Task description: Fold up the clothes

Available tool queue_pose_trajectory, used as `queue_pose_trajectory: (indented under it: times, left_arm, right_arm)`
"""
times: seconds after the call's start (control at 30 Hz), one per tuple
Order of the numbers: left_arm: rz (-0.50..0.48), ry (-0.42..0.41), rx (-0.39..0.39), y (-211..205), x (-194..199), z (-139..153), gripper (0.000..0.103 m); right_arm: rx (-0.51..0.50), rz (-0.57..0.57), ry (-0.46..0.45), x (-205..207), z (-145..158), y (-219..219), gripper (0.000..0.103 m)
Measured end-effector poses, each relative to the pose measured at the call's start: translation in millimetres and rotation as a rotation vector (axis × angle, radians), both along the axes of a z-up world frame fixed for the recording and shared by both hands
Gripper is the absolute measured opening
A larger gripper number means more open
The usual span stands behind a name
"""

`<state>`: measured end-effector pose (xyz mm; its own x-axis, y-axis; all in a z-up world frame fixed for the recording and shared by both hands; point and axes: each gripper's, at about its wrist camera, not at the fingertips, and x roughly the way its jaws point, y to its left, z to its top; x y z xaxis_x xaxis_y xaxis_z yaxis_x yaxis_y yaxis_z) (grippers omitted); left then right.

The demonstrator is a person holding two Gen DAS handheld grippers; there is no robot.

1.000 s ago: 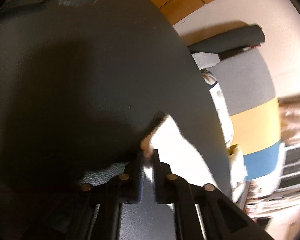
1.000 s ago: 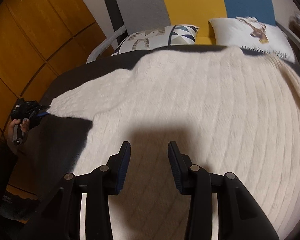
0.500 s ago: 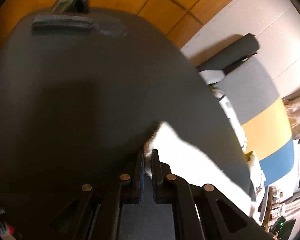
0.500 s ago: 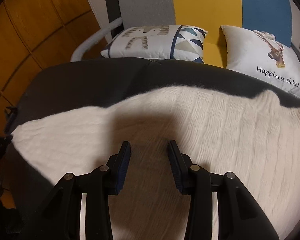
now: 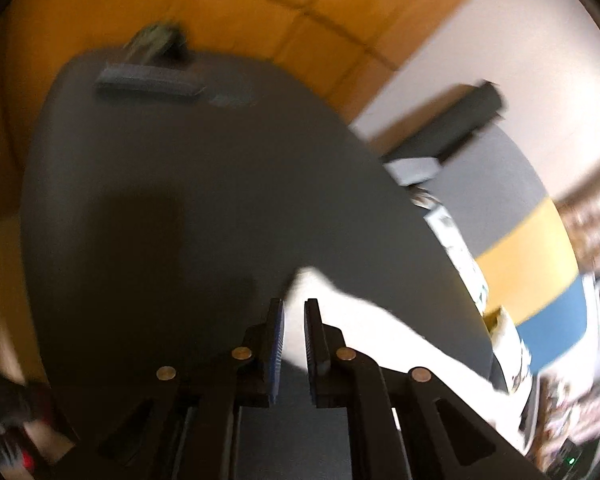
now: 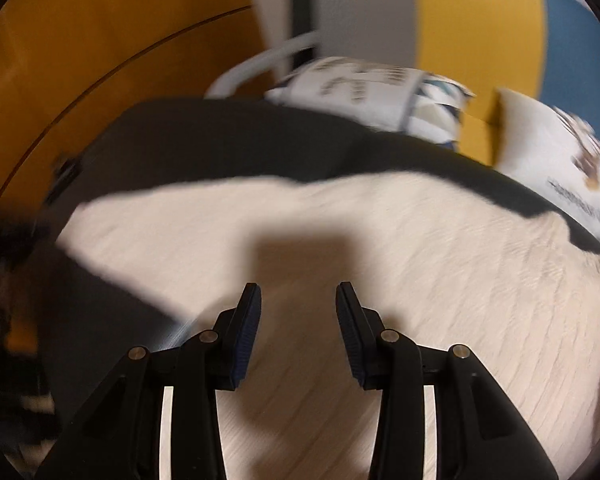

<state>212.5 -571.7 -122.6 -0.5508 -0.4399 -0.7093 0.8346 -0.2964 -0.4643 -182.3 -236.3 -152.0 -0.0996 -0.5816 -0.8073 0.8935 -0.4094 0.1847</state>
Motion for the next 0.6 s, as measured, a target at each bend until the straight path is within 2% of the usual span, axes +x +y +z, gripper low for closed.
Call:
queue_pose_trajectory:
  times: [0.1,0.13,0.2,0.27,0.37,0.43,0.53,0.6]
  left_arm:
    - [-0.107,-0.130,-0.056,9.5,-36.8,-3.6,0.012]
    - [-0.126,-0.190,-0.056,7.0,-50.7,-11.4,0.012]
    - [-0.107,-0.282,-0.007,-7.3,-59.5,-36.4,0.009]
    - [-0.078,-0.284,-0.030,-15.4,-53.3,-44.6,0.008]
    - [-0.061,-0.319,-0.020,-18.5,-54.0,-39.7,0.007]
    - [-0.064,-0.317,-0.022,-14.7,-60.3,-31.0,0.007]
    - [-0.149,-0.264,-0.100,10.9,-82.5,-3.4,0.009]
    - [-0.241,-0.229,-0.138,34.8,-102.7,8.8,0.011]
  right_arm:
    - [0.037,0.043,0.000,18.3,-12.7,2.4,0.042]
    - [0.056,0.050,-0.002,22.7,-19.4,2.3,0.042]
    - [0.056,0.070,0.038,31.2,-27.0,8.9,0.042]
    - [0.035,0.061,0.041,33.2,-30.9,19.3,0.042]
    - [0.022,0.087,0.080,36.8,-32.5,25.1,0.042]
    - [0.007,0.089,0.071,32.9,-33.0,24.6,0.043]
    - [-0.021,0.051,-0.046,21.8,-20.2,25.6,0.044]
    - [-0.084,0.026,-0.030,19.5,-1.8,30.0,0.044]
